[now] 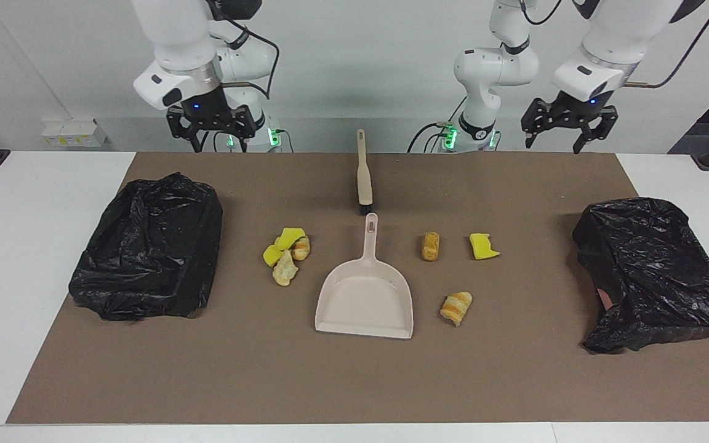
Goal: Sweep and dump trash in bin
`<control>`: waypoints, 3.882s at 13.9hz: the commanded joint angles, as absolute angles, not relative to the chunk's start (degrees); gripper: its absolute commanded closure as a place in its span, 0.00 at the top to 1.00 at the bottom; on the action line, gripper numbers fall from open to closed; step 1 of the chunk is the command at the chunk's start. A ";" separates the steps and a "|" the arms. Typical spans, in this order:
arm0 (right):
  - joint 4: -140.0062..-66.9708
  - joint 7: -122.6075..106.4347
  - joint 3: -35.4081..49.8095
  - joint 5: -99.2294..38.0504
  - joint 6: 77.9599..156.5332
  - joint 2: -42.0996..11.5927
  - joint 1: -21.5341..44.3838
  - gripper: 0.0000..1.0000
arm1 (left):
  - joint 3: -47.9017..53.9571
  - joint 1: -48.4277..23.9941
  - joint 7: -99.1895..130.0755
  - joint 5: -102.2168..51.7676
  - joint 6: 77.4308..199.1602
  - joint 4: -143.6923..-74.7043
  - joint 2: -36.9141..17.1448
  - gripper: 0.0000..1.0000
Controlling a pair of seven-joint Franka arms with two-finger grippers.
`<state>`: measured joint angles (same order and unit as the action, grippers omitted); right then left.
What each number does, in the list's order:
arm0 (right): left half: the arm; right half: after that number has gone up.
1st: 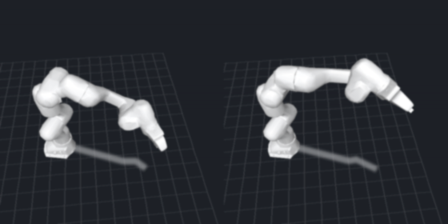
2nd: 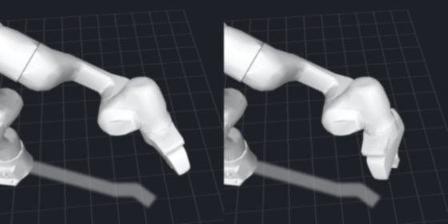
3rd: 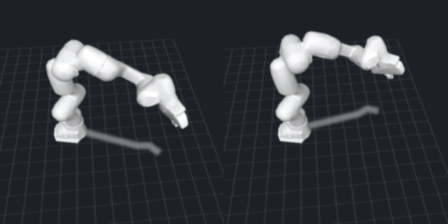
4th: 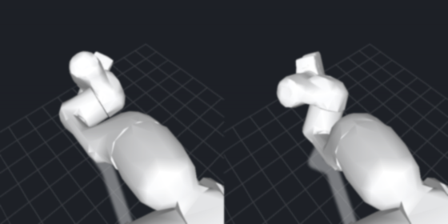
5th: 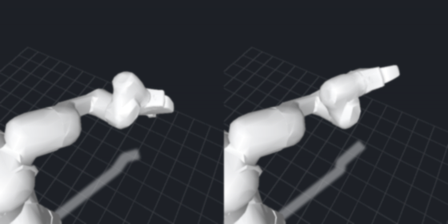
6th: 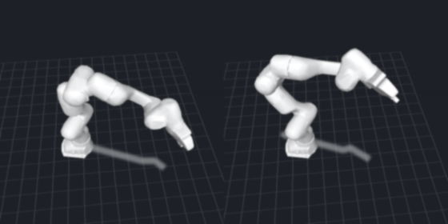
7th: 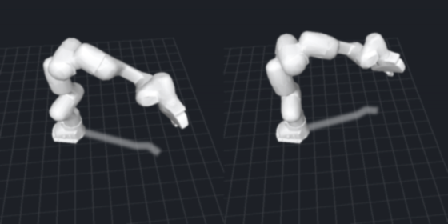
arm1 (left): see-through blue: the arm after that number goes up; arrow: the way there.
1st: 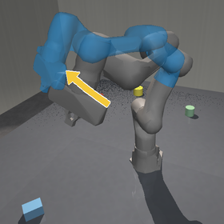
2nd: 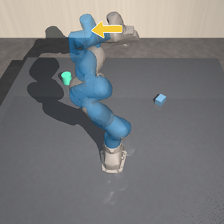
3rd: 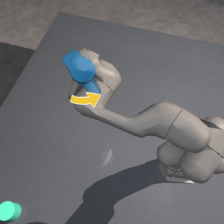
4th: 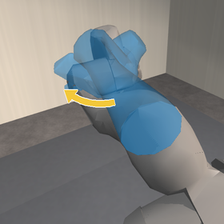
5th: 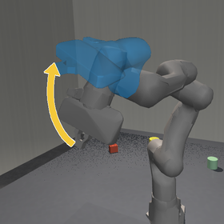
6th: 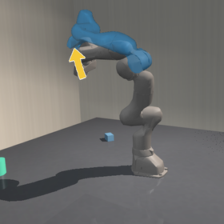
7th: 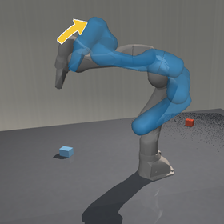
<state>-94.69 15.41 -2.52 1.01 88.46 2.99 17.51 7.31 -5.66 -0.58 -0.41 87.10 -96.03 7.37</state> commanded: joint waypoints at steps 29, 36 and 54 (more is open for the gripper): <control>-88.42 30.15 -0.79 -10.81 113.20 -29.79 33.13 0.44 | 57.39 -7.03 45.71 -18.54 128.41 -138.61 9.40 0.32; -87.36 22.39 -0.79 -11.42 111.09 -28.66 32.61 0.00 | 53.29 -5.80 40.19 -17.58 119.05 -136.68 12.21 0.00; -99.74 -33.66 -0.88 6.15 100.71 -18.11 32.78 0.00 | 5.01 -5.63 16.00 1.48 113.90 -136.32 11.97 0.00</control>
